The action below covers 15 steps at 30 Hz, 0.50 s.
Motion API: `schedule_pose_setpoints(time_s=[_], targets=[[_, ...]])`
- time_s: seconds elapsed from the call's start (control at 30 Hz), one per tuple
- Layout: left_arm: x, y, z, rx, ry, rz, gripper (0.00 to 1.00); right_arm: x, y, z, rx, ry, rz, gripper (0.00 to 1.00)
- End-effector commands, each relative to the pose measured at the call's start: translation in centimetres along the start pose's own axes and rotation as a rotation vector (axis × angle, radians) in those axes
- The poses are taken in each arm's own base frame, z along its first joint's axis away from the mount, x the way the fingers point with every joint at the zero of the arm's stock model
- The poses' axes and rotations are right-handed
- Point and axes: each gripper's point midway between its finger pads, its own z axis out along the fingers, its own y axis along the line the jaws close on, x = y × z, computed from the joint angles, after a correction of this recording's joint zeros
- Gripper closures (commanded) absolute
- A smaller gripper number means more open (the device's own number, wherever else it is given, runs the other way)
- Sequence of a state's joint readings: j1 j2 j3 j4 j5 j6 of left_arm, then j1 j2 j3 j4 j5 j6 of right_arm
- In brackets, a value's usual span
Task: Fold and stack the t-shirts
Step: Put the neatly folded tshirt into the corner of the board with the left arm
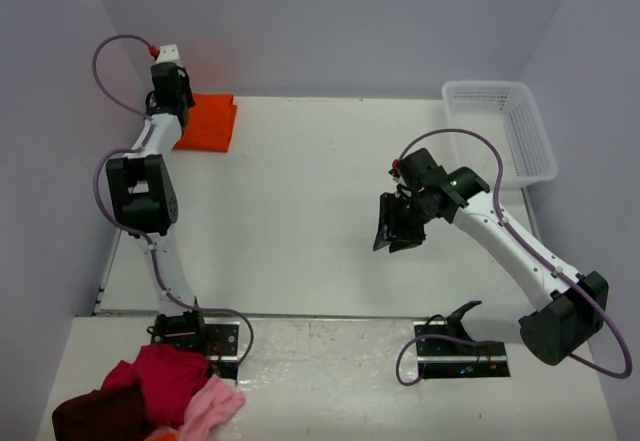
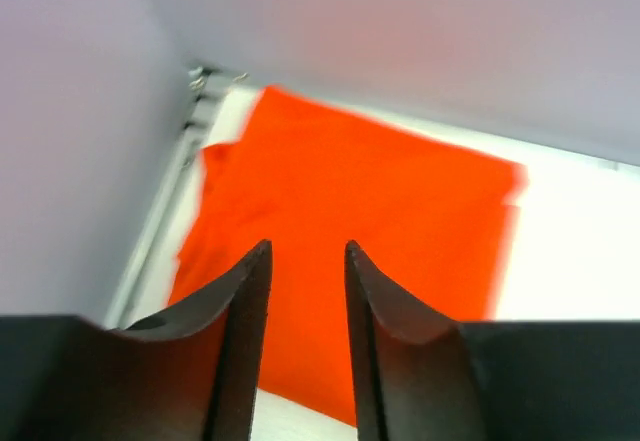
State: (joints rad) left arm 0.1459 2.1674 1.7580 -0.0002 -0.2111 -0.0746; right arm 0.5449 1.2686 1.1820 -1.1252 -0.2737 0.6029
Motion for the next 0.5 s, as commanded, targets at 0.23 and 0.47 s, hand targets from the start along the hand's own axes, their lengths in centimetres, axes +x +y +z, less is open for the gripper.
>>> schedule_pose_setpoints(time_s=[0.23, 0.47], targets=[[0.8, -8.3, 0.4, 0.293, 0.075, -0.038, 1.00, 0.1, 0.8, -1.0, -0.057, -0.055, -0.025, 0.56], [3.1, -8.5, 3.1, 0.282, 0.179, -0.023, 1.00, 0.4, 0.5, -0.7, -0.054, -0.055, -0.009, 0.56]])
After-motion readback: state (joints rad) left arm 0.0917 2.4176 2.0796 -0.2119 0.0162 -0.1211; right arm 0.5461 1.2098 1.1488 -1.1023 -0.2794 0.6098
